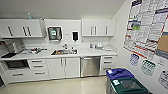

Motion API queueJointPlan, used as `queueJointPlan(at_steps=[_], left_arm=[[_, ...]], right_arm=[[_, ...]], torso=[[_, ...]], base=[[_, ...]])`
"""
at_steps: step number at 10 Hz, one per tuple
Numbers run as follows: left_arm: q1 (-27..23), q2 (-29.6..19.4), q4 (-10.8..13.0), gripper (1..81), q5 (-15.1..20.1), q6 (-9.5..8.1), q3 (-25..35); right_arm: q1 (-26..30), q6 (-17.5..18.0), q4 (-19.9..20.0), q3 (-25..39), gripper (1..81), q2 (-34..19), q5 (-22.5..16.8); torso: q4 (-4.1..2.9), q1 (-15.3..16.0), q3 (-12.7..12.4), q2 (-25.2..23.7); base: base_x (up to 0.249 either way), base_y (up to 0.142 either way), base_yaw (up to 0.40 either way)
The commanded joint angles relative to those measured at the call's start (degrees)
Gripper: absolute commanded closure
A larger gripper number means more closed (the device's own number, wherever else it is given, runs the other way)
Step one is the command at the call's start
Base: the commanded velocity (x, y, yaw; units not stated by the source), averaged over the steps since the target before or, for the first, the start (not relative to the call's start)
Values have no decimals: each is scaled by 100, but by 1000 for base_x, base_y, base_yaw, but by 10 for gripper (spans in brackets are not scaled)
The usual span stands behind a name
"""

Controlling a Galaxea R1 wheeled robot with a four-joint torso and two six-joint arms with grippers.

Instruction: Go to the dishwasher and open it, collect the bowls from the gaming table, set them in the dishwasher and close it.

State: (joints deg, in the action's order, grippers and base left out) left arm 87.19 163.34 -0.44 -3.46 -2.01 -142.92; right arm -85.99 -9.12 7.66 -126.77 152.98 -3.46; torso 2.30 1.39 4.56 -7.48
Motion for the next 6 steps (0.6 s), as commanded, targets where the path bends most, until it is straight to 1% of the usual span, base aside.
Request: queueJointPlan(at_steps=[1,6], left_arm=[[-285,-73,-18,10,285,-27,27],[-285,-73,-26,10,276,-27,27]], right_arm=[[323,-11,43,57,10,-133,-365],[323,-20,43,4,10,-90,-357]], torso=[[0,0,0,0],[0,-2,0,0]], base=[[96,0,0],[100,0,0]])
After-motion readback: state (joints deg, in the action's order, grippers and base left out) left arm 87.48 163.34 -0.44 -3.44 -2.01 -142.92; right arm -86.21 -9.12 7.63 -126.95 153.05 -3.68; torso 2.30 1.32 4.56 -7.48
